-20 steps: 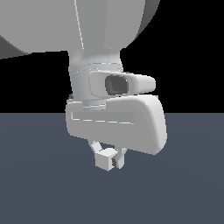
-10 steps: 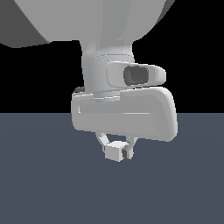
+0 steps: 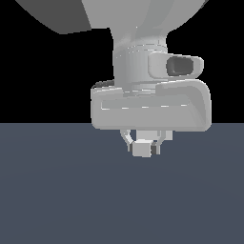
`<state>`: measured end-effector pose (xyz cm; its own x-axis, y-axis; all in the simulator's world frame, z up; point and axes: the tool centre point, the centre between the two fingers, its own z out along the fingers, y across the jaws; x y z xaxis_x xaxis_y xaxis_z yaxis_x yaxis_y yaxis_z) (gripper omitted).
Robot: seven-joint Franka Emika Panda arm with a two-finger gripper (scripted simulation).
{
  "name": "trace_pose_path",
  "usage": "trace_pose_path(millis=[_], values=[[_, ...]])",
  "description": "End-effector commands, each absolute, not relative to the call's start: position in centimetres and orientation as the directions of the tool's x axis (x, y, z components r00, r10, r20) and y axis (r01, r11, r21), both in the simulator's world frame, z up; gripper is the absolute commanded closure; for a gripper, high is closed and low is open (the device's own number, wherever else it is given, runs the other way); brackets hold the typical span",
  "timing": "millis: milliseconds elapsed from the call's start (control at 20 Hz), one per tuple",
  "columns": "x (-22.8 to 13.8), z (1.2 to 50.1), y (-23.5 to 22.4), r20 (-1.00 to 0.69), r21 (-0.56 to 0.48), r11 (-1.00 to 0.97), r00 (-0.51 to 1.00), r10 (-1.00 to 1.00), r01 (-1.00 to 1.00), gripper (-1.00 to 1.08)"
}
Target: Plug the charger into the wall socket.
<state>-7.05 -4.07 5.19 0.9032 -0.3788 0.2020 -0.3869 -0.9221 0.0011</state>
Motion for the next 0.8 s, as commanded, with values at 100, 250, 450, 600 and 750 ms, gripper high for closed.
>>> trace_pose_path(millis=[100, 250, 450, 600, 750], values=[[-6.3, 6.4, -5.3, 0.203, 0.002, -0.951, 0.931, -0.303, -0.310, 1.08], [-5.7, 7.1, -6.1, 0.203, 0.002, -0.966, 0.946, -0.254, -0.260, 1.08], [-4.9, 8.1, -7.1, 0.202, 0.001, -0.981, 0.961, -0.190, -0.194, 1.08], [-4.4, 8.7, -7.6, 0.201, 0.001, -0.988, 0.968, -0.148, -0.151, 1.08], [-3.9, 9.2, -8.1, 0.201, 0.000, -0.993, 0.973, -0.113, -0.116, 1.08]])
